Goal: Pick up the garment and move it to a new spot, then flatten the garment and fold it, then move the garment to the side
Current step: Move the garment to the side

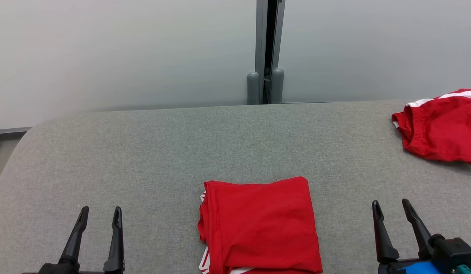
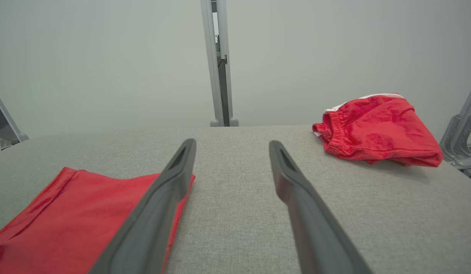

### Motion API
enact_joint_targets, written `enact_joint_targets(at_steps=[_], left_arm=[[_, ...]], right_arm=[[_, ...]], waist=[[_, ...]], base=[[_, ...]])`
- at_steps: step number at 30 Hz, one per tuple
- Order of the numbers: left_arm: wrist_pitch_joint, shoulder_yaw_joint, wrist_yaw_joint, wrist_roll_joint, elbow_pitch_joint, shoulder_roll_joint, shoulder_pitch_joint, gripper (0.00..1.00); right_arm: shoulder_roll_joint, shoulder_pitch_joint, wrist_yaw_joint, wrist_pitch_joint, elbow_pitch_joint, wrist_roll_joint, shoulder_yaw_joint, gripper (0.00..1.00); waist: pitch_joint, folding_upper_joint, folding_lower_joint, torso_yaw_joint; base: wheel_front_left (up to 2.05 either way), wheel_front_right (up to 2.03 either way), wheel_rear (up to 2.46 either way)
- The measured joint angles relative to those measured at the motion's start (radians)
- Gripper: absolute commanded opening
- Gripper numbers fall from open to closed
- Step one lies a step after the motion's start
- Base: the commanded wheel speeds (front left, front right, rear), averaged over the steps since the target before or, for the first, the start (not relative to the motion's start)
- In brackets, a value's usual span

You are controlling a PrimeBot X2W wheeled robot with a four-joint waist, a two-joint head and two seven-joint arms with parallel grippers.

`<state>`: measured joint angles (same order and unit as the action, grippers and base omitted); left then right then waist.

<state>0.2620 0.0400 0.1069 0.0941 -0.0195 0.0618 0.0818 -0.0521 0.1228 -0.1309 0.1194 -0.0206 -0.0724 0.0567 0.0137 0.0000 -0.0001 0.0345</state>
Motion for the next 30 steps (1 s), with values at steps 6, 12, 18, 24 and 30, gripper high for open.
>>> enact_joint_targets(at_steps=[6,12,18,24,30], left_arm=[[0.000,-0.002,-0.007,0.001,-0.007,0.003,0.000,1.00],[0.000,-0.006,-0.009,0.002,-0.009,0.005,0.001,1.00],[0.000,-0.010,-0.012,0.003,-0.011,0.009,-0.003,1.00],[0.000,-0.020,-0.012,0.009,-0.016,0.013,-0.026,1.00],[0.000,-0.035,-0.010,0.009,-0.018,0.013,-0.051,1.00]], right_arm=[[0.000,0.001,0.000,-0.010,0.002,-0.002,-0.004,1.00],[0.000,0.001,0.000,-0.023,0.005,-0.001,-0.009,1.00],[0.000,-0.085,0.000,-0.060,0.017,0.018,-0.084,1.00],[0.002,-0.215,0.000,-0.148,0.092,0.009,-0.184,1.00],[0.002,-0.282,0.000,-0.191,0.246,0.012,-0.173,1.00]], waist=[[0.002,0.0000,0.0000,0.000],[0.000,0.0000,0.0000,-0.001],[-0.012,0.0000,0.0002,-0.002],[-0.032,0.0000,0.0002,-0.014],[-0.066,0.0000,0.0002,-0.040]], base=[[0.00,0.00,0.00],[0.00,0.00,0.00],[0.00,0.00,0.00],[0.00,0.00,0.00],[0.00,0.00,0.00]])
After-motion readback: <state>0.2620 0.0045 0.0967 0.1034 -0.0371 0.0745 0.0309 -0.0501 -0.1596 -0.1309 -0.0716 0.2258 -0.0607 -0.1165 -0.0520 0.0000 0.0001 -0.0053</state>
